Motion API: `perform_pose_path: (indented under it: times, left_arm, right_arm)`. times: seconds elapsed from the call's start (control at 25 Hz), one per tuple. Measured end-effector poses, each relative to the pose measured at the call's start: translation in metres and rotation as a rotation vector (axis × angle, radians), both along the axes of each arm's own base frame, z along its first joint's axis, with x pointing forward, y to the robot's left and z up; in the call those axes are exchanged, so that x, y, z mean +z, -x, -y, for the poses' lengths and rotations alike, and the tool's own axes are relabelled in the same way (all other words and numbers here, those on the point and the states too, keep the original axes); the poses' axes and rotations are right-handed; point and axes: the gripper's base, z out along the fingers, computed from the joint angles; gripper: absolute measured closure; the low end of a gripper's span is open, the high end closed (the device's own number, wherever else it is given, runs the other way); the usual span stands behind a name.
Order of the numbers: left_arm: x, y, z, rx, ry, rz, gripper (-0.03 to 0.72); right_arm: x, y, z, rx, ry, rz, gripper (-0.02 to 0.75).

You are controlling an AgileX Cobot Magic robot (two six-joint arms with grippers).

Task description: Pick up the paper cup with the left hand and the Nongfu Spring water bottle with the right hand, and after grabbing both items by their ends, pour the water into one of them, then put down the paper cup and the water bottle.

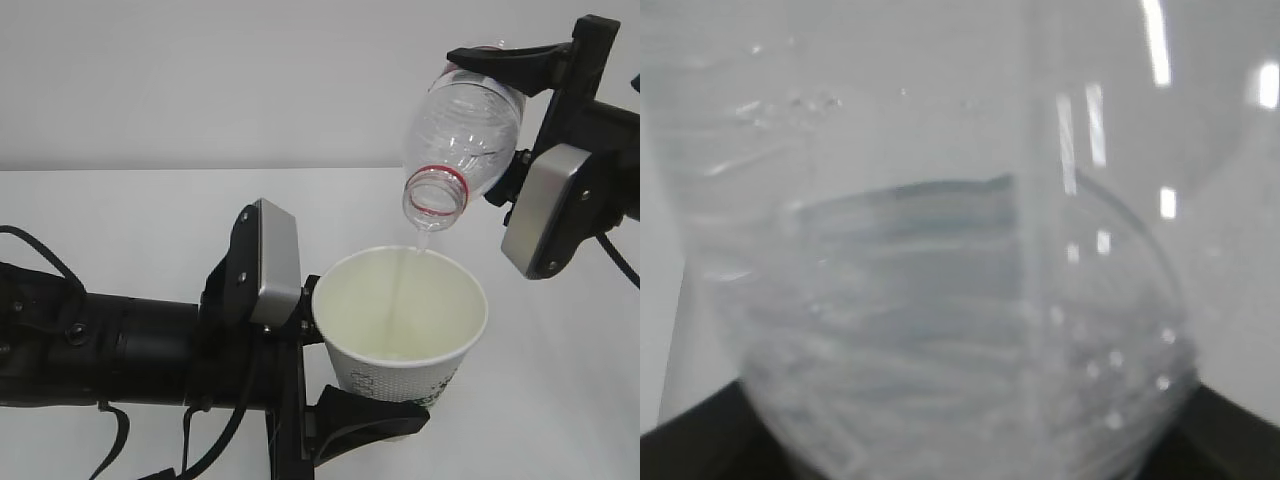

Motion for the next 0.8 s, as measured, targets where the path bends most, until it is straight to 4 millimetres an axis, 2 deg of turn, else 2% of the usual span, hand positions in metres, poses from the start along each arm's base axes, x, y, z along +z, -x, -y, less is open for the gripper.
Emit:
perform_pose_path:
  times: [0.8]
  left_arm:
    - [0.0, 0.0, 0.0, 0.0, 0.0, 0.0, 0.143]
  right_arm:
    - [0.001, 0.0004, -0.0004, 0.006, -0.008, 0.008, 0.212]
